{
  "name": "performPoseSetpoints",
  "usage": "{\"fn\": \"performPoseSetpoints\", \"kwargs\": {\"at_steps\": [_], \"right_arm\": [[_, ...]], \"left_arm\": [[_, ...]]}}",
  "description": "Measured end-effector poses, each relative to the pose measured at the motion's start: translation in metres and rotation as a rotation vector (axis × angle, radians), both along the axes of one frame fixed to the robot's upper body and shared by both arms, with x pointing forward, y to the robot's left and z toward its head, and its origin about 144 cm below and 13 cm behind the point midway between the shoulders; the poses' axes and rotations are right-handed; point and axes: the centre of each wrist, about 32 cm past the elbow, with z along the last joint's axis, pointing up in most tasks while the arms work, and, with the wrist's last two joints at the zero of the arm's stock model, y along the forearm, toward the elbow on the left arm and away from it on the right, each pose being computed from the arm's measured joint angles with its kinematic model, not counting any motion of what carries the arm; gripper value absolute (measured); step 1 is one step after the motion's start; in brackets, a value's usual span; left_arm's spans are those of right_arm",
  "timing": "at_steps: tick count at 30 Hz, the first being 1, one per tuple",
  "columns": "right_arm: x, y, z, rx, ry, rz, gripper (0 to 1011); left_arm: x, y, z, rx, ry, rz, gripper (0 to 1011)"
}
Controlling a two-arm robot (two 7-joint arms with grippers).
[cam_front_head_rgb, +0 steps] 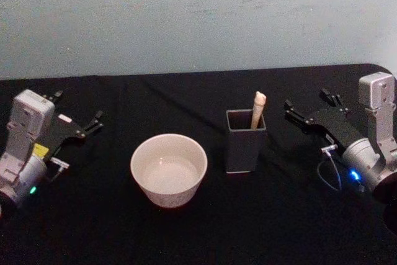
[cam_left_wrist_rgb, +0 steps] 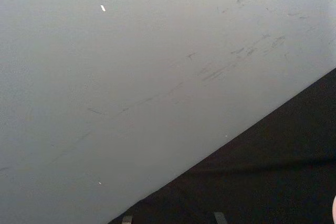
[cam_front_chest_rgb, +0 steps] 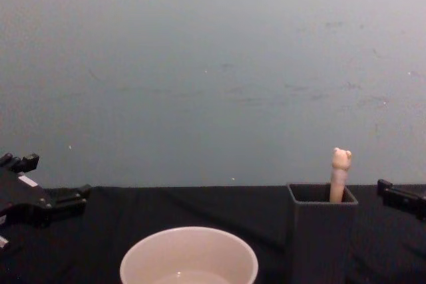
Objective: Pick up the stirring spoon with one hand, stir inside the cup, then place it back in its original position.
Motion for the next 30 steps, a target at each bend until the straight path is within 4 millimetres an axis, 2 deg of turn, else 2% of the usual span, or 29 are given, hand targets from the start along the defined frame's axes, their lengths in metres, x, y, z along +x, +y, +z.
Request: {"fn": "performPoseSetpoints", "kwargs": {"at_steps": [30], "right_arm": [[0.0, 0.0001, 0.0002, 0.001, -0.001, 0.0, 1000]], "left_arm": [[0.0, 0.0, 0.0, 0.0, 0.0, 0.0, 1001]]}}
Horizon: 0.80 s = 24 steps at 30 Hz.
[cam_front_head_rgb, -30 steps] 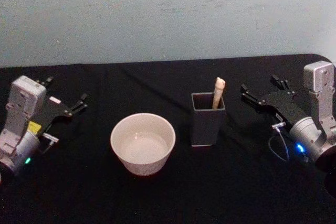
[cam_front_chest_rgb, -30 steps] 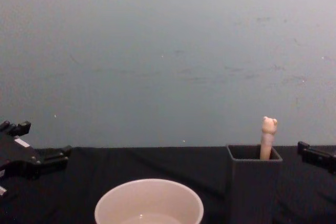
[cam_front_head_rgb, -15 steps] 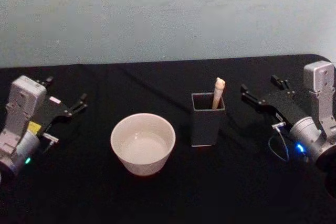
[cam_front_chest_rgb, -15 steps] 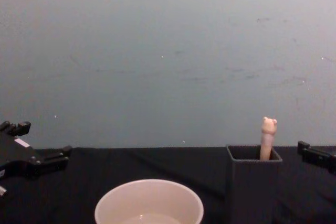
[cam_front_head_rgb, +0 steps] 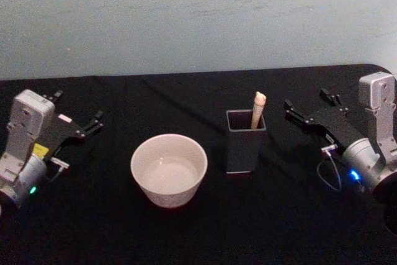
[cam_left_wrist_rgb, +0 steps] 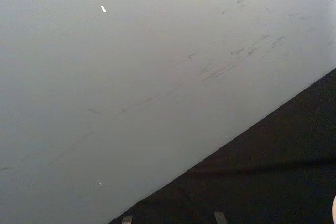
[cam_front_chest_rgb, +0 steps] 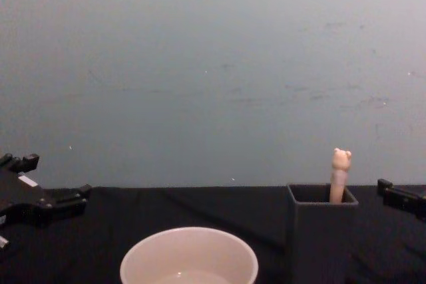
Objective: Pick up the stirring spoon with one hand, stir inside the cup, then place it back in its original position.
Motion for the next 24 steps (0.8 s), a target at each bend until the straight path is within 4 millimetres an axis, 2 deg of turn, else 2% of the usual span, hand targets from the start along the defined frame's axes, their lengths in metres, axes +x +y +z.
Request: {"fn": "performPoseSetpoints", "kwargs": {"at_steps": [24], "right_arm": [[0.0, 0.0, 0.0, 0.0, 0.0, 0.0, 1000]], "left_arm": [[0.0, 0.0, 0.0, 0.0, 0.0, 0.0, 1001]]}}
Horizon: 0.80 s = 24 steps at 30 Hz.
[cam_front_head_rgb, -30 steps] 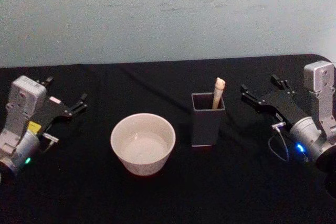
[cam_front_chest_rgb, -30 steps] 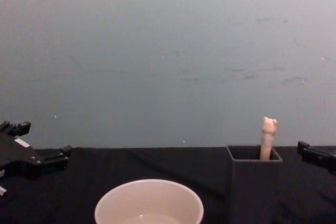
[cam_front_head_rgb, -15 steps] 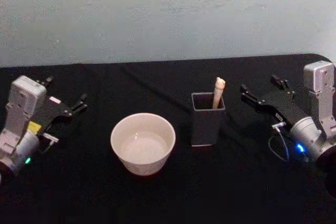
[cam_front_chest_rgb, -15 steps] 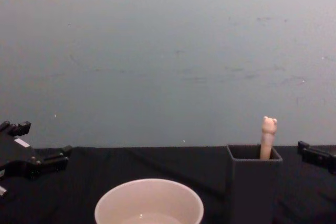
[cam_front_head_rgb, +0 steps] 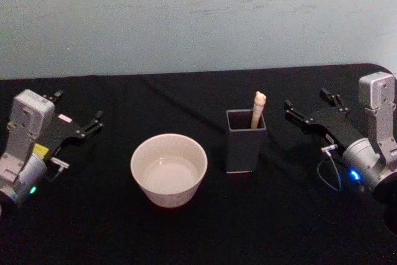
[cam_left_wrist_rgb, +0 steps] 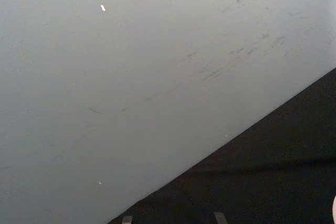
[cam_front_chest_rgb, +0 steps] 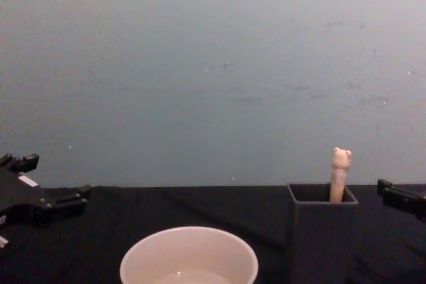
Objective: Pick up the stirring spoon with one hand, stir inside the cup, then place it back in its original position.
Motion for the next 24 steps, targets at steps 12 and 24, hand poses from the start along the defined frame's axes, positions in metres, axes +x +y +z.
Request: {"fn": "performPoseSetpoints", "kwargs": {"at_steps": [12, 24], "right_arm": [[0.0, 0.0, 0.0, 0.0, 0.0, 0.0, 1000], [0.0, 0.0, 0.0, 0.0, 0.0, 0.0, 1000]], "left_arm": [[0.0, 0.0, 0.0, 0.0, 0.0, 0.0, 1001], [0.0, 0.0, 0.0, 0.0, 0.0, 0.0, 1001]]}}
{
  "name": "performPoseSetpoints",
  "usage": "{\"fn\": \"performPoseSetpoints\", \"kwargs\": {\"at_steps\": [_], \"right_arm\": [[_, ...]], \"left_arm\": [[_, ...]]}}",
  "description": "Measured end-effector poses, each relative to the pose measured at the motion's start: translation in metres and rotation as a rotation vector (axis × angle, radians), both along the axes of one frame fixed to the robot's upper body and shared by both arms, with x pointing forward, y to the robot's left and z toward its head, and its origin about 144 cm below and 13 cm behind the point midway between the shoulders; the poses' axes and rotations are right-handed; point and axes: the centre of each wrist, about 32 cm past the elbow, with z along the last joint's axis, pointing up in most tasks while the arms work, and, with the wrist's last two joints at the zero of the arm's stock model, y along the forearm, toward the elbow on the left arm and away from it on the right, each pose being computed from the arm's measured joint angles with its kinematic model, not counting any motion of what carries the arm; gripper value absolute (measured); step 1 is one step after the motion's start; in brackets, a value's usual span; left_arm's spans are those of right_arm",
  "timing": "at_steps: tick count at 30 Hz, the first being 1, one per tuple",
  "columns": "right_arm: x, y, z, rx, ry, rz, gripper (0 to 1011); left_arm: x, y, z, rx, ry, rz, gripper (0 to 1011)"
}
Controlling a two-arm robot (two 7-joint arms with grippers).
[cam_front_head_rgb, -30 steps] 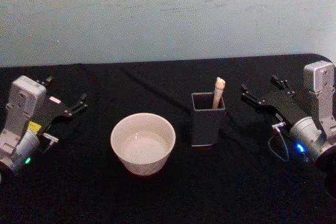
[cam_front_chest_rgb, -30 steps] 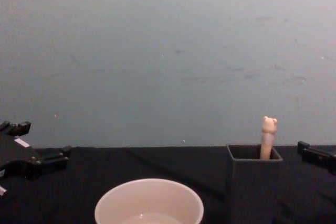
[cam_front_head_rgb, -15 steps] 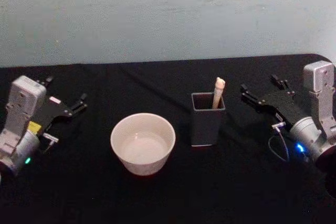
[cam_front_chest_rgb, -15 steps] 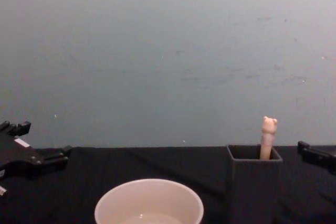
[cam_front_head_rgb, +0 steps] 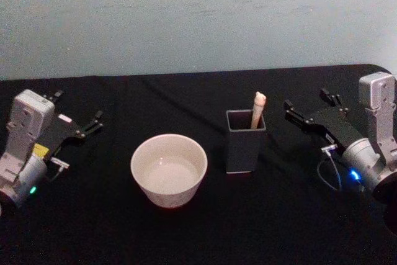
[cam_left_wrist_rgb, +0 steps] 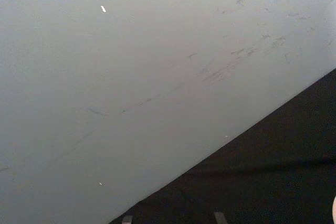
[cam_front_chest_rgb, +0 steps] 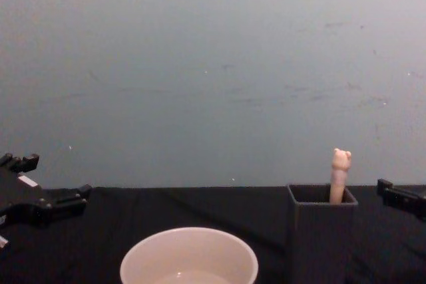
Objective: Pick up the stirring spoon with one hand, stir inside the cup, then place it back in its original position.
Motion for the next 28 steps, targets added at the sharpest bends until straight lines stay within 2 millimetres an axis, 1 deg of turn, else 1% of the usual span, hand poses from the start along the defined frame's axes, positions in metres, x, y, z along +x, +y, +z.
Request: {"fn": "performPoseSetpoints", "kwargs": {"at_steps": [28], "right_arm": [[0.0, 0.0, 0.0, 0.0, 0.0, 0.0, 1000]], "left_arm": [[0.0, 0.0, 0.0, 0.0, 0.0, 0.0, 1001]]}}
